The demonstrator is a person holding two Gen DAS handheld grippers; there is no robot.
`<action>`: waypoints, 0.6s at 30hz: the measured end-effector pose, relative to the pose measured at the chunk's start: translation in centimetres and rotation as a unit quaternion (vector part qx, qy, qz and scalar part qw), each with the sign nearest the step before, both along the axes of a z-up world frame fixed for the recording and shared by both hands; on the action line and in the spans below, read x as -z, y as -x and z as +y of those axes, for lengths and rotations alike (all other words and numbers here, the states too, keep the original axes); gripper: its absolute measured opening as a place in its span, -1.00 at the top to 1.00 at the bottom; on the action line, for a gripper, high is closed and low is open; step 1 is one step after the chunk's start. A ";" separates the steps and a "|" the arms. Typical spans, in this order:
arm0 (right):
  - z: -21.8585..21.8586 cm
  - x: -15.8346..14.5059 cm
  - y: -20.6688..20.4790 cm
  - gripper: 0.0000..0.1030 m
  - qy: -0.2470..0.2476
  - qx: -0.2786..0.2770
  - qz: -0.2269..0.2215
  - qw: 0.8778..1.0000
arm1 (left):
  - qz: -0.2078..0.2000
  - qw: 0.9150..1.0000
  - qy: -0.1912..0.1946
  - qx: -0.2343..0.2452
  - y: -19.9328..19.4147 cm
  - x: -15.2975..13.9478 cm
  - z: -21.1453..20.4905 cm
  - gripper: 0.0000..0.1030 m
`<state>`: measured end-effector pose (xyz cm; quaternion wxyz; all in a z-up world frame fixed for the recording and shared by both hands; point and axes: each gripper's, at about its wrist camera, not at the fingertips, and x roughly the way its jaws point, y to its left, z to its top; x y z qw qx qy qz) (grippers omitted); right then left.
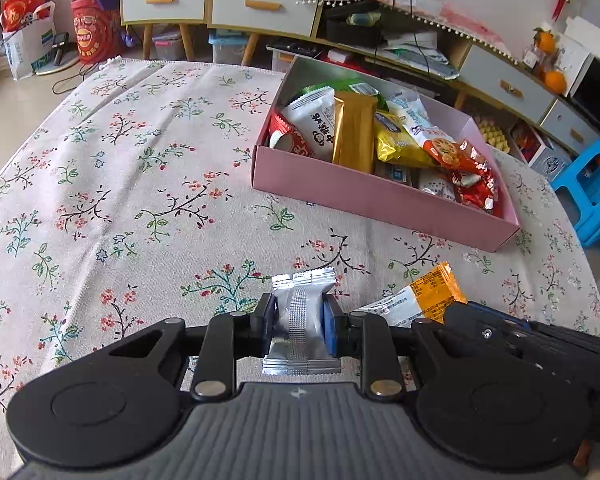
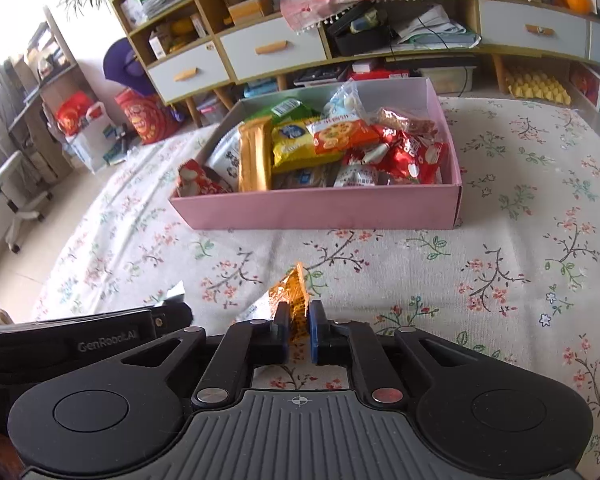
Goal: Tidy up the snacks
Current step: 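Grasp the silver pack with the left gripper while the right grasps the orange-white pack, then carry the silver and orange-white packs into the pink box and open both grippers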
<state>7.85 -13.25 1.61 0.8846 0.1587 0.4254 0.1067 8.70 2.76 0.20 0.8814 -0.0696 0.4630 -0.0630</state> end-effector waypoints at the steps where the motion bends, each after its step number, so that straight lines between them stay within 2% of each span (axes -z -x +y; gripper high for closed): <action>1: 0.0 -0.2 0.2 0.99 -0.003 -0.002 0.000 1.000 | 0.000 1.000 0.003 0.000 0.0 -0.1 0.0 0.56; 13: -0.9 -3.1 2.1 1.00 -0.048 -0.012 -0.017 0.999 | -0.009 1.000 0.021 0.006 0.2 -0.8 -0.1 0.56; 18: -1.6 -3.3 2.1 1.00 -0.051 -0.006 -0.016 0.999 | -0.013 1.000 0.024 0.010 0.4 -1.1 -0.3 0.56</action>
